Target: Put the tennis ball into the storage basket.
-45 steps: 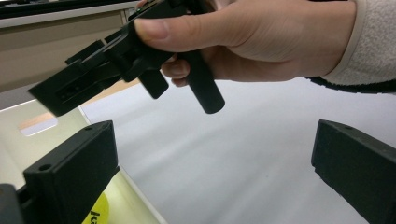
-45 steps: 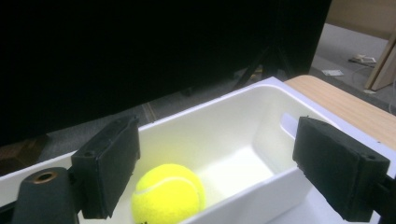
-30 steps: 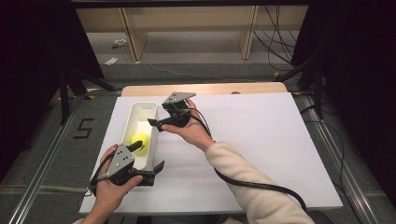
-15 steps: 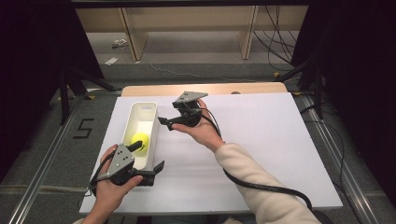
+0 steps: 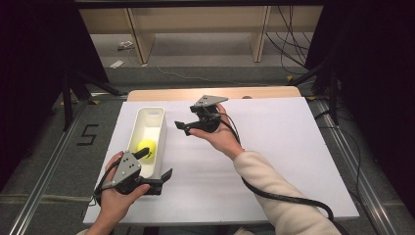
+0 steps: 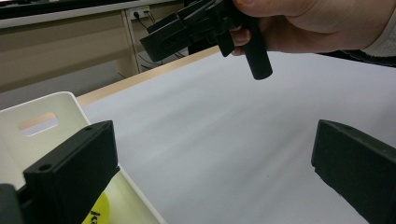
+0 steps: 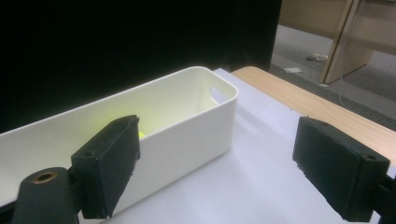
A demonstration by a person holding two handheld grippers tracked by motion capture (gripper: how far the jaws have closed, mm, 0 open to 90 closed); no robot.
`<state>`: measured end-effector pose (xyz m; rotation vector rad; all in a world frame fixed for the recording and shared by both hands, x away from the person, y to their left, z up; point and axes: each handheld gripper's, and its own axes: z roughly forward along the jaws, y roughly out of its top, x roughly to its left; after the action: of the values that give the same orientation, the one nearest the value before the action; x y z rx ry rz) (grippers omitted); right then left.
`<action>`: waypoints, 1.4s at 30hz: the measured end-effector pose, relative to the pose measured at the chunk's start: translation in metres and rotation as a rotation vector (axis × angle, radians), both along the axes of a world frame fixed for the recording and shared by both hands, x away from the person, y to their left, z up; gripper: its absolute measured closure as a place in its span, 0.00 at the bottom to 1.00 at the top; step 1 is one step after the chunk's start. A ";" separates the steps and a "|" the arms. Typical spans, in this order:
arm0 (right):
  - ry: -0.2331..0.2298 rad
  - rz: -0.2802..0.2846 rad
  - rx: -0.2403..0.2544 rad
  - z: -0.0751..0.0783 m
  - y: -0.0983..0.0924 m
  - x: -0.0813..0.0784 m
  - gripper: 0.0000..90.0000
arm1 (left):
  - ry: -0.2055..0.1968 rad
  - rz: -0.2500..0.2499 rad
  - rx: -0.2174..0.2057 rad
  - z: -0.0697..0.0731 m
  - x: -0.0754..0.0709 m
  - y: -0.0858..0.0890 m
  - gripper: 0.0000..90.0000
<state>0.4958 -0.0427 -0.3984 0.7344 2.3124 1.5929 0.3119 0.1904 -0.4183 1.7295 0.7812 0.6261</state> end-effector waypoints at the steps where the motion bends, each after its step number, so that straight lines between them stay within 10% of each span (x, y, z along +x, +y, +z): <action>1: 0.000 -0.003 -0.004 0.000 -0.002 0.000 0.17 | -0.001 -0.002 0.002 0.000 0.000 0.000 0.00; 42: 0.001 -0.151 0.012 -0.006 -0.098 -0.011 0.17 | 0.001 0.003 0.002 0.000 0.001 -0.001 0.00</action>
<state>0.4848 -0.1411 -0.4048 0.8896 2.1924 1.5409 0.3127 0.1895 -0.4183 1.7303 0.7842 0.6286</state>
